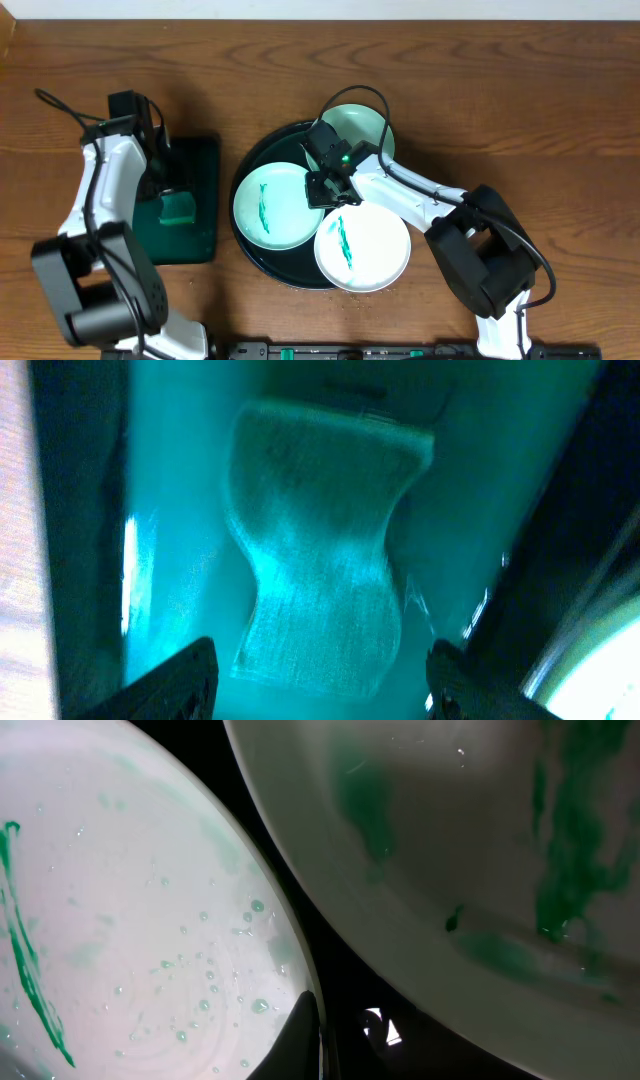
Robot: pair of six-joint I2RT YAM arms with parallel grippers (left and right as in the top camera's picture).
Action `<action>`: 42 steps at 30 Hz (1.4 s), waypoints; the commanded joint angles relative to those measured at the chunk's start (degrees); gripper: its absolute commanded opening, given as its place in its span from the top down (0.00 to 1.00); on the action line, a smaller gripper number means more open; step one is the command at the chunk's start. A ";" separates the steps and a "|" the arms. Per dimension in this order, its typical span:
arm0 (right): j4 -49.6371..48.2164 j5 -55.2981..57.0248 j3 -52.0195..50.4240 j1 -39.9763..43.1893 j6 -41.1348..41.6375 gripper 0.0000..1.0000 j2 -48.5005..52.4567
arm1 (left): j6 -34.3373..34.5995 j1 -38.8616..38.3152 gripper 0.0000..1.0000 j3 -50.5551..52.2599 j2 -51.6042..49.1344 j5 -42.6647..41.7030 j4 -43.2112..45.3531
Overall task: Clean dirty plates on tray and stack at the side
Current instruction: 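Grasp the green sponge from the water tray with the left gripper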
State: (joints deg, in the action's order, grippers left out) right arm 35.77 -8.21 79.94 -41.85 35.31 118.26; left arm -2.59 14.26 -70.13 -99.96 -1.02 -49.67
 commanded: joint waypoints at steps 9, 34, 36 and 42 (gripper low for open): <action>-0.46 -0.87 0.83 -0.11 -1.11 0.99 1.44 | -2.36 0.35 0.47 -0.22 -7.63 1.51 3.56; -0.92 -1.11 0.83 -0.04 -1.07 0.99 1.44 | 0.39 0.28 0.93 -3.30 -5.40 1.33 0.44; -1.03 -1.33 0.85 0.04 -1.07 0.99 1.44 | 0.61 0.28 0.93 -3.37 -1.88 -0.68 -0.28; -1.01 -1.97 0.83 0.48 -1.07 0.99 1.44 | 2.32 0.15 0.93 -3.37 6.67 -6.84 -4.35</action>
State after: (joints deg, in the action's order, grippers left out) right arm 35.03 -9.02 79.94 -41.67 35.11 118.39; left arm -2.57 14.26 -71.83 -98.00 -3.95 -52.31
